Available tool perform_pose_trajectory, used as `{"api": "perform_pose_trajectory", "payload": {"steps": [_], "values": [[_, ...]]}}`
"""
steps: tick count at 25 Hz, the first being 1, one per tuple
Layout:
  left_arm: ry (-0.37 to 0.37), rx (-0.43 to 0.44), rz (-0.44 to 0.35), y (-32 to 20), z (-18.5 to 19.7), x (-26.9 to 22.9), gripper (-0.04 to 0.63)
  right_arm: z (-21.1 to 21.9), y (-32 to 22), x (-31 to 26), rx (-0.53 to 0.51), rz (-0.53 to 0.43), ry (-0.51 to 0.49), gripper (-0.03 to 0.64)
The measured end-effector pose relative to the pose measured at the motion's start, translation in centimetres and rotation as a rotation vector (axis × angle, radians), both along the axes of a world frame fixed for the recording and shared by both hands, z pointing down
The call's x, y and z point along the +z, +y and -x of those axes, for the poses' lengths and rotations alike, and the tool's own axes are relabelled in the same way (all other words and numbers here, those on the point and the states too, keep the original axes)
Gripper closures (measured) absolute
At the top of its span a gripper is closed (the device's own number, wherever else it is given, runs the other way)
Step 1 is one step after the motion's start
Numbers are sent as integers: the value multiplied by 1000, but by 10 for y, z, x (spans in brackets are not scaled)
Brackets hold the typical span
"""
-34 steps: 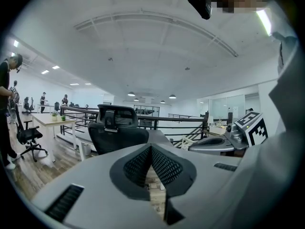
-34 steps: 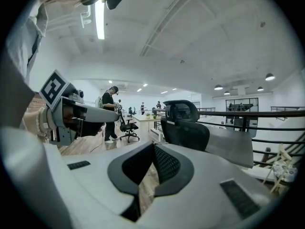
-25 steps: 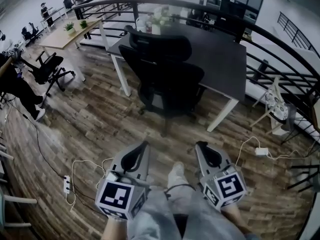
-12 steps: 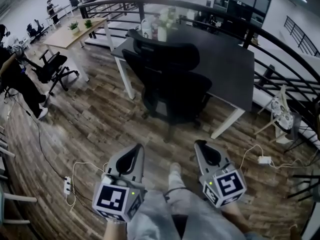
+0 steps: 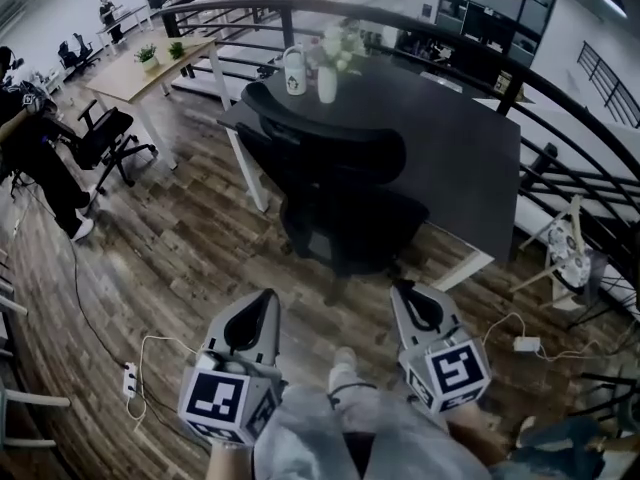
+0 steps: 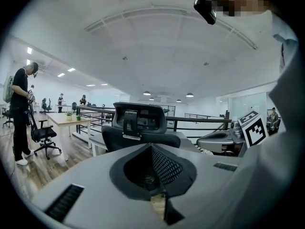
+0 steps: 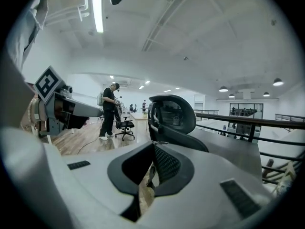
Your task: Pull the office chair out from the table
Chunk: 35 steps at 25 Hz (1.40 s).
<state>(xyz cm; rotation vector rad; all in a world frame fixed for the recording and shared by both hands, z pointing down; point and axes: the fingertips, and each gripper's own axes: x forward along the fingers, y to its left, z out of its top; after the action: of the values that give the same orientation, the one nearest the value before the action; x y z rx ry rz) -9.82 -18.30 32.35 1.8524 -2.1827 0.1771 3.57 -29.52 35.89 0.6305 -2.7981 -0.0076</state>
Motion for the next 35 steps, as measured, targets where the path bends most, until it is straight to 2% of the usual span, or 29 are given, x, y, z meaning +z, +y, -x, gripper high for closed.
{"api": "perform_pose_trajectory", "payload": {"steps": [3, 7, 12, 20, 26, 30, 35], "values": [[1, -10, -27, -26, 10, -4, 595, 8, -30, -7, -4, -33, 13, 611], [5, -26, -18, -53, 25, -3, 595, 22, -62, -11, -39, -44, 46, 531], [-7, -57, -17, -78, 43, -2, 595, 37, -98, -5, -73, -91, 106, 497], [-55, -63, -6, -100, 59, -9, 595, 51, -125, 1, -111, -144, 193, 439], [-35, -12, 51, -116, 74, -6, 595, 65, -135, 15, -108, -182, 292, 437], [-45, 48, 3, -139, 91, -8, 595, 74, -143, 21, -97, -221, 357, 423], [-47, 140, -10, -156, 116, -4, 595, 84, -145, 35, -121, -288, 514, 422]]}}
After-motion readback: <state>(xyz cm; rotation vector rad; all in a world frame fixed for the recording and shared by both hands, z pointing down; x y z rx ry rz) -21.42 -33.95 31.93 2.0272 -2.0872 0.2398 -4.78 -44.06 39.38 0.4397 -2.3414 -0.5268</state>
